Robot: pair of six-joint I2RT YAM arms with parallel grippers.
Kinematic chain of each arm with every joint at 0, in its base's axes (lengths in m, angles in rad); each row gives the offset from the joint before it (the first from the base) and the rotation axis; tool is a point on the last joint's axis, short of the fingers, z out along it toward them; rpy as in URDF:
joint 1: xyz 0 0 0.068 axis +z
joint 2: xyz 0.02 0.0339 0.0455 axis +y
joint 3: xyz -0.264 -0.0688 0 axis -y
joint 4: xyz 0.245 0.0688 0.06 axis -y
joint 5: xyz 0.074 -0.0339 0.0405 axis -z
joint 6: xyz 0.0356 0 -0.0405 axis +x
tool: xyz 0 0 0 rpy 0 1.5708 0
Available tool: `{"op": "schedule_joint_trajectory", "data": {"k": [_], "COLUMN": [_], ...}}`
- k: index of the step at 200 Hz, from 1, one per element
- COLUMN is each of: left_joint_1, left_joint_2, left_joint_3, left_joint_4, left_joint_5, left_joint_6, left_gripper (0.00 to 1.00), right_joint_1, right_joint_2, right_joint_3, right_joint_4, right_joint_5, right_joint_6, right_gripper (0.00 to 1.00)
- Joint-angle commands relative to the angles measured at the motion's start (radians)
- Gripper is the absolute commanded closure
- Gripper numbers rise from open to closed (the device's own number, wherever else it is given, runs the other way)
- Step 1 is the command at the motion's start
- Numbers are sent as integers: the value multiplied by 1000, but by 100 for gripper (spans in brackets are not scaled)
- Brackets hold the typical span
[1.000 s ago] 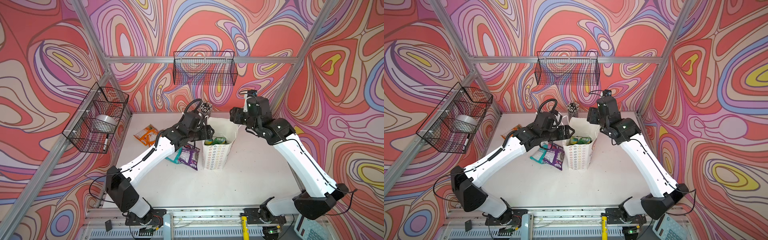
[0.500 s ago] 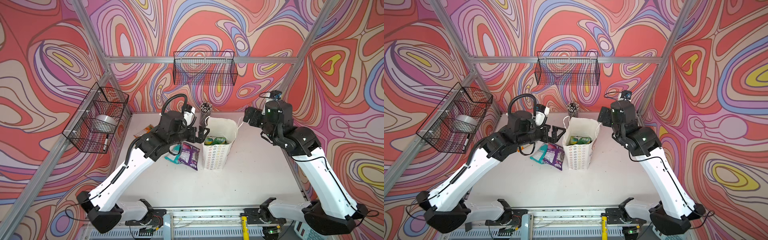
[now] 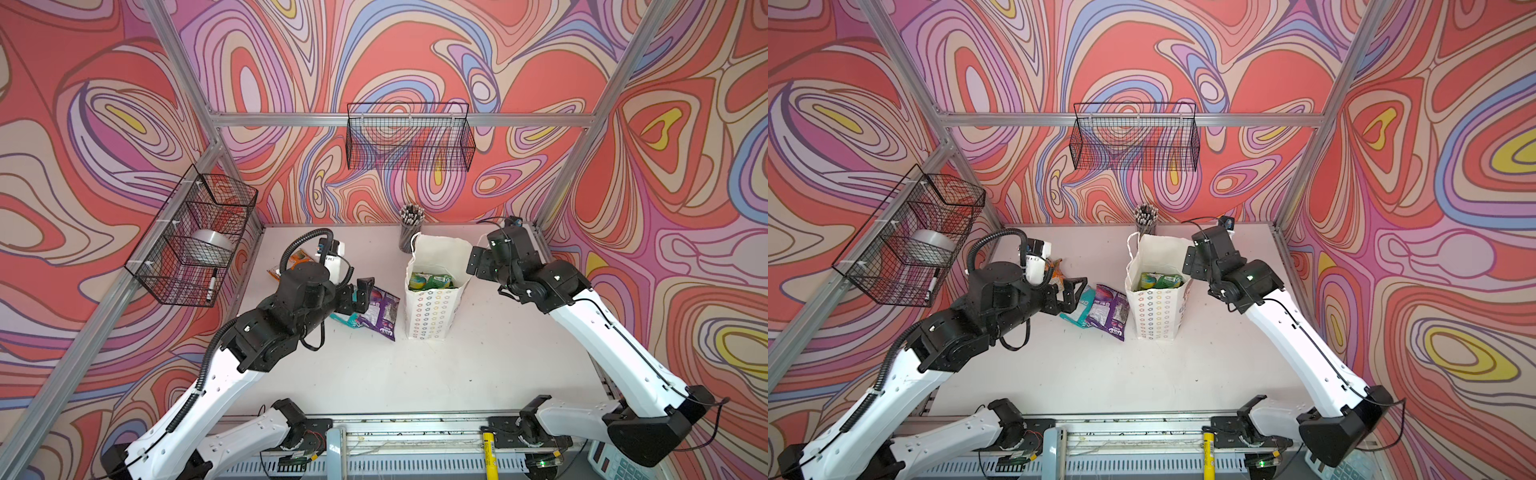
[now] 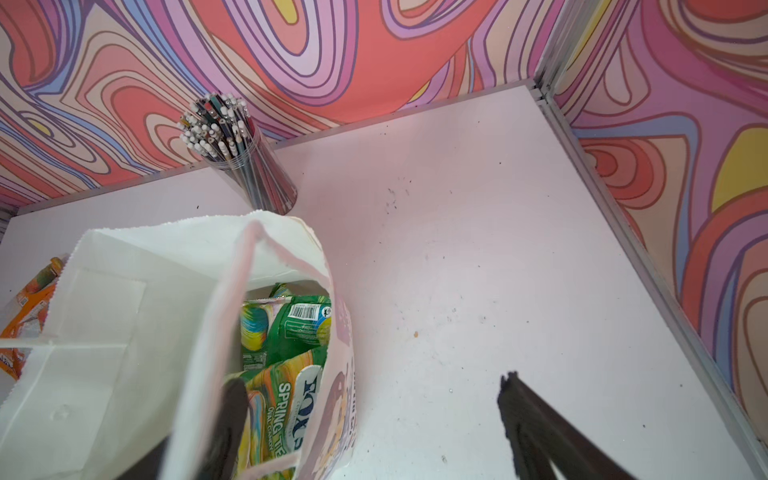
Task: Place the snacks into the paper bag
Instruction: 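Release the bag handle with the left gripper and move it over the orange snack bags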
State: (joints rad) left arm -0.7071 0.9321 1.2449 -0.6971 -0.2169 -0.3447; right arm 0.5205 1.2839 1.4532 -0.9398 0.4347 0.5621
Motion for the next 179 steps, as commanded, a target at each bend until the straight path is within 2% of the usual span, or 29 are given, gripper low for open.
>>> {"op": "schedule_joint_trajectory", "data": {"k": [1, 42, 47, 67, 88, 110, 128, 150, 179], "left_joint_1": [-2, 1, 8, 19, 67, 173, 254, 289, 309], "left_joint_2": [-35, -77, -77, -76, -67, -45, -28, -28, -18], "left_joint_3": [-27, -123, -126, -132, -144, -153, -152, -152, -170], "left_joint_4": [-53, 3, 6, 5, 12, 25, 33, 33, 46], "left_joint_5": [-83, -99, -84, -63, -10, 101, 188, 224, 203], "left_joint_6": [52, 95, 95, 103, 112, 66, 38, 29, 9], "left_gripper": [0, 0, 0, 0, 0, 0, 0, 0, 0], "right_joint_1": [9, 9, 9, 9, 9, 9, 9, 9, 9], "right_joint_2": [16, 86, 86, 81, 111, 111, 107, 113, 109], "right_joint_3": [-35, -45, -46, -56, -44, -36, -17, -2, -27], "right_joint_4": [62, 58, 59, 83, 60, 52, 35, 10, 34], "right_joint_5": [-13, -23, -23, -23, -27, -49, -57, -45, -77], "right_joint_6": [51, 104, 106, 98, 103, 109, 109, 97, 73], "right_gripper": [5, 20, 24, 54, 63, 82, 90, 100, 100]}}
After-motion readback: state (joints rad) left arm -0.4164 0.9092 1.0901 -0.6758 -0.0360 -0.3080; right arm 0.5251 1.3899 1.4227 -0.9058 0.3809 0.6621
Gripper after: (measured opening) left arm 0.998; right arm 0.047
